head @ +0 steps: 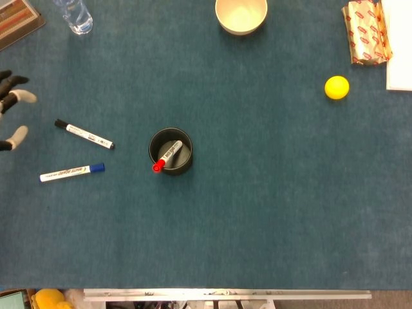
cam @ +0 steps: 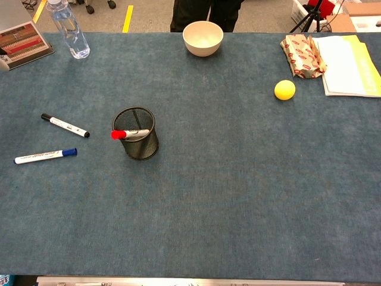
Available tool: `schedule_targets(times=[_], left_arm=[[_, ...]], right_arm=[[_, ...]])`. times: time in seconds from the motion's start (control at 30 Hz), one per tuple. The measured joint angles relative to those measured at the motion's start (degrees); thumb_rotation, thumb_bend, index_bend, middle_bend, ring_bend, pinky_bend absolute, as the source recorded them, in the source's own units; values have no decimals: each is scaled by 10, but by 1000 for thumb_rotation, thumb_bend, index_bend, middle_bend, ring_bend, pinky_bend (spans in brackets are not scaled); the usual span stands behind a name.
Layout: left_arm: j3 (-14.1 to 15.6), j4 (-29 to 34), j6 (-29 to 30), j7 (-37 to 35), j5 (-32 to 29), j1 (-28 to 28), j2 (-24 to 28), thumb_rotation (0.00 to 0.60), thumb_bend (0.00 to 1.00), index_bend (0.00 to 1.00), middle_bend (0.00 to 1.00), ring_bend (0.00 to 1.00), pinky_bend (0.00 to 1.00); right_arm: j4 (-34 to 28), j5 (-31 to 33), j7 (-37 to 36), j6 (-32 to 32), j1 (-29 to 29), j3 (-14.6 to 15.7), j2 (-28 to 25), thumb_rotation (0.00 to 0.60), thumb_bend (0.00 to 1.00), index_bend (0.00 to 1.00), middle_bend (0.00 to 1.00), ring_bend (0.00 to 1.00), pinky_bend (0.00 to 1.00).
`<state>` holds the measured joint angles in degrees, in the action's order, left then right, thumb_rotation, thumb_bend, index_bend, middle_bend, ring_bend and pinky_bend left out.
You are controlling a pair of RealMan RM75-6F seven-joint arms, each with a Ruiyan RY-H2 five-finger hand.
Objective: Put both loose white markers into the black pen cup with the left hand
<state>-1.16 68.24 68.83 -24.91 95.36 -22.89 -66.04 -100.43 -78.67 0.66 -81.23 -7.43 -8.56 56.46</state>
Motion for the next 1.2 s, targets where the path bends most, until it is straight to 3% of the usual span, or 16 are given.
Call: schedule_targets(times=[0.67, 1.2], left_arm=[[72, -209, -46, -55, 82, -93, -120, 600, 323, 333, 165, 88, 163], [107, -260, -30, -39, 95, -110, -179, 600, 323, 357, 162, 87, 163]], right_arm=[[-4, 10, 13, -1, 4, 5, 1, 600, 130, 207, 303, 158, 317], [9, 21, 14, 12, -1, 5, 9, 600, 130, 207, 303, 158, 317]])
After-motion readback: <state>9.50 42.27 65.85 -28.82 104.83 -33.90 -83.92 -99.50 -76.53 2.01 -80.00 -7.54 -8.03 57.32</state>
